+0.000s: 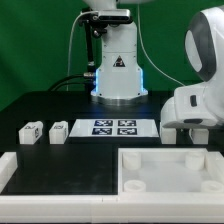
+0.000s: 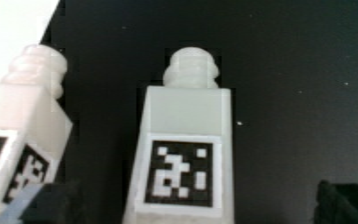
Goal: Assemble one leg
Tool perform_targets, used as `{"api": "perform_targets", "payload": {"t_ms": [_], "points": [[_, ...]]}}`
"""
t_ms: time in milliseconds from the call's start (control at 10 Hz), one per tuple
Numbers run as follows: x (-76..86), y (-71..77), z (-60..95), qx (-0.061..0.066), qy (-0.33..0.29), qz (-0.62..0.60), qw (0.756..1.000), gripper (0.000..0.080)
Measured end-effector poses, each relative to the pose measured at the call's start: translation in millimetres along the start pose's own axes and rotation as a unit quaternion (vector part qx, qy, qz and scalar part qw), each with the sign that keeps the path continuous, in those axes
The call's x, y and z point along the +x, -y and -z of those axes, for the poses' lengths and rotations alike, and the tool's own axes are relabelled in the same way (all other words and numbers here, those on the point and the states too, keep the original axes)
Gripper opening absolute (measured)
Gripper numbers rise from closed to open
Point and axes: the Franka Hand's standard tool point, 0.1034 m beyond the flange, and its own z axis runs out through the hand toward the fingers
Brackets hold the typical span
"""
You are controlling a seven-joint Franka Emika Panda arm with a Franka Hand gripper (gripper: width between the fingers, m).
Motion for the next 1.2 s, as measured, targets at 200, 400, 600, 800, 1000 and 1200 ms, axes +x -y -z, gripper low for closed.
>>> {"api": "perform_targets", "payload": {"t_ms": [200, 400, 600, 800, 1000, 1200], "points": [[2.3, -0.1, -1.9, 0.001, -0.006, 0.0, 1.0, 0.0649], [2.3, -0.1, -1.8, 0.001, -0.006, 0.001, 1.0, 0.062], [2.3, 0.0, -1.8, 0.001, -0.006, 0.001, 1.0, 0.0288], [2.3, -0.1, -1.8, 0.001, -0.006, 0.001, 1.0, 0.0289], [2.3, -0.1, -1.8, 0.001, -0.006, 0.001, 1.0, 0.0289], [2.3, -0.1, -1.8, 0.001, -0.006, 0.001, 1.0, 0.0289]]}}
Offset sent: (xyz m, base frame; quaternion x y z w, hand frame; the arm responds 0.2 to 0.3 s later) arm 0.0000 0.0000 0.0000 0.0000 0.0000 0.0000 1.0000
